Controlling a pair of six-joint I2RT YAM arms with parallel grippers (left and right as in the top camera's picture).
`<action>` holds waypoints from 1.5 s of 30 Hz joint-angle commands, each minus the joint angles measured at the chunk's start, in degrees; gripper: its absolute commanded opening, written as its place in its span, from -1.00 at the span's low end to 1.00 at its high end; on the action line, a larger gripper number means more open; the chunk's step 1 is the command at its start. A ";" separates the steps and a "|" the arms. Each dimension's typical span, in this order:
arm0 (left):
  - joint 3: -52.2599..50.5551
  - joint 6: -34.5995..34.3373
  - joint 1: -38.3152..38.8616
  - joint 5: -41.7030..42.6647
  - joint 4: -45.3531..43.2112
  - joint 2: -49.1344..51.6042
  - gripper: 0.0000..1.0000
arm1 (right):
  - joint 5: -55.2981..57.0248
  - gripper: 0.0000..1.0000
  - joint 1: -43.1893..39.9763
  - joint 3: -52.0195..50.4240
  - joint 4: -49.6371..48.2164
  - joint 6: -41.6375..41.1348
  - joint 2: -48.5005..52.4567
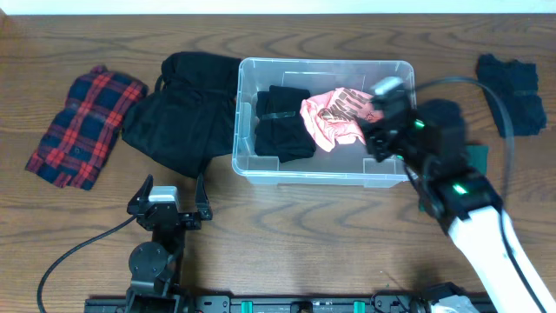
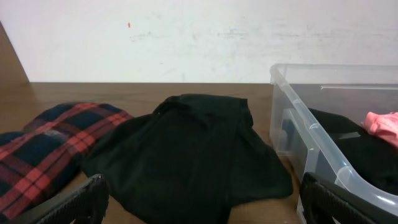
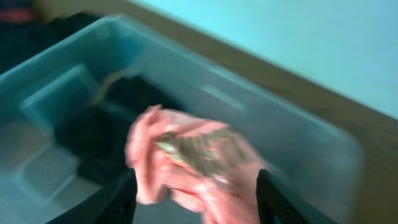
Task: Pack container
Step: 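Move the right gripper to the green folded cloth and grasp it, then carry the green cloth into the bin and lower it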
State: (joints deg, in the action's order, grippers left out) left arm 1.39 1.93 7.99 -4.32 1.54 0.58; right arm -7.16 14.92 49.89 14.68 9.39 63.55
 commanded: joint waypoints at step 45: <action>-1.16 0.76 0.09 -1.29 2.08 -0.31 0.96 | 6.47 0.15 -40.30 0.76 17.92 -14.01 36.61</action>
State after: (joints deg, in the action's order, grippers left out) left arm 1.39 1.91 7.99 -4.51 1.52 0.58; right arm -2.72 -25.17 51.94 32.36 -4.97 96.57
